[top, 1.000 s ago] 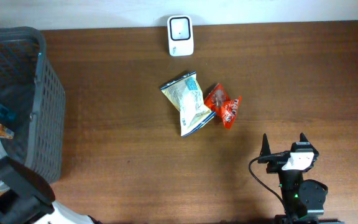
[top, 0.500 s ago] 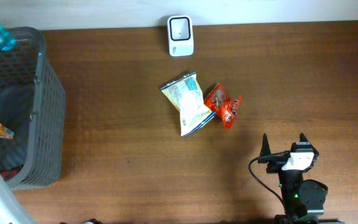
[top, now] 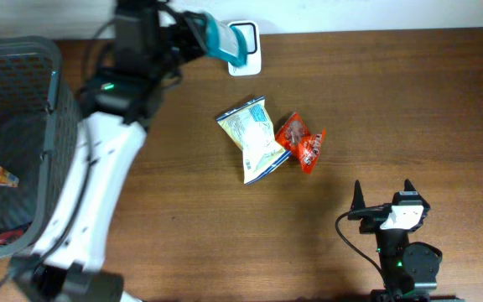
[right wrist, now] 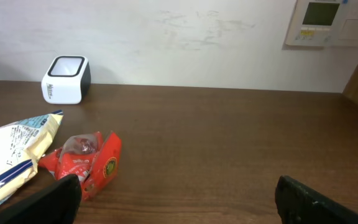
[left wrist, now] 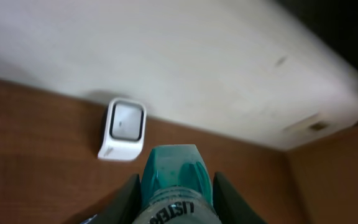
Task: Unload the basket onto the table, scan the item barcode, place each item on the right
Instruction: 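Carry the mouthwash bottle out and stand it behind the red bag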
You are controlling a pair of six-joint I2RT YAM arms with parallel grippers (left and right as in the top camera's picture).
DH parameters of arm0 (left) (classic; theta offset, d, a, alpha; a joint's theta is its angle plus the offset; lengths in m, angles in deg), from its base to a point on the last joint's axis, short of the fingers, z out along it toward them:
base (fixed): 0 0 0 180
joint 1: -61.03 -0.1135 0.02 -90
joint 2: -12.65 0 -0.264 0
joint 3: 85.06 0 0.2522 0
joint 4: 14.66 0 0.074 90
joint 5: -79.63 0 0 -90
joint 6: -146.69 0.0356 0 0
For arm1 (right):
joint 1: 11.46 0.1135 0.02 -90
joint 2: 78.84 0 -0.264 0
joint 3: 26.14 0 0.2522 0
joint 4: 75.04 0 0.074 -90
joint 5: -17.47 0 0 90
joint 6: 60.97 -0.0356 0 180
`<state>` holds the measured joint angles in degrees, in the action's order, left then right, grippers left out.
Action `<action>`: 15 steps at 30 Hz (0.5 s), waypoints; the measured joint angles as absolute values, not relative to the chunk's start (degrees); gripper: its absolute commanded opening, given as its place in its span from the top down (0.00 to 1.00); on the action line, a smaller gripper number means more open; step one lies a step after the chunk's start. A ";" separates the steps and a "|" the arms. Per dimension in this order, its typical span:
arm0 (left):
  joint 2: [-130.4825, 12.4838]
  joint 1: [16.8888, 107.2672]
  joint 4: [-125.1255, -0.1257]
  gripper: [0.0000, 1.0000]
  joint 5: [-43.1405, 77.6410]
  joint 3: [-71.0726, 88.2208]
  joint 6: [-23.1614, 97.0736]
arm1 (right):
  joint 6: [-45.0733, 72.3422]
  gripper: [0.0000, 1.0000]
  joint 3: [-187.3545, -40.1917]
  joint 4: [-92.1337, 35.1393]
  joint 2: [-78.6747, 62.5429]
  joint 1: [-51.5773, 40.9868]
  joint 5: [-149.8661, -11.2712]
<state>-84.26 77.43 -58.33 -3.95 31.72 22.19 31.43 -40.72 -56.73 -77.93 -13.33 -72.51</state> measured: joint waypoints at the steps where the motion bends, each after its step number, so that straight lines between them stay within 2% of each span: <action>1: -86.35 78.96 -57.89 0.86 -4.76 31.72 22.78 | 31.40 0.02 -40.72 -56.73 -77.93 -13.33 -72.51; 9: -100.56 90.98 -50.07 0.82 -11.10 31.72 30.06 | 31.45 0.02 -40.72 -56.73 -77.93 -13.33 -72.51; 15: -106.90 95.05 -49.46 0.81 -18.25 31.72 34.52 | 31.43 0.02 -40.72 -56.73 -77.93 -13.33 -72.51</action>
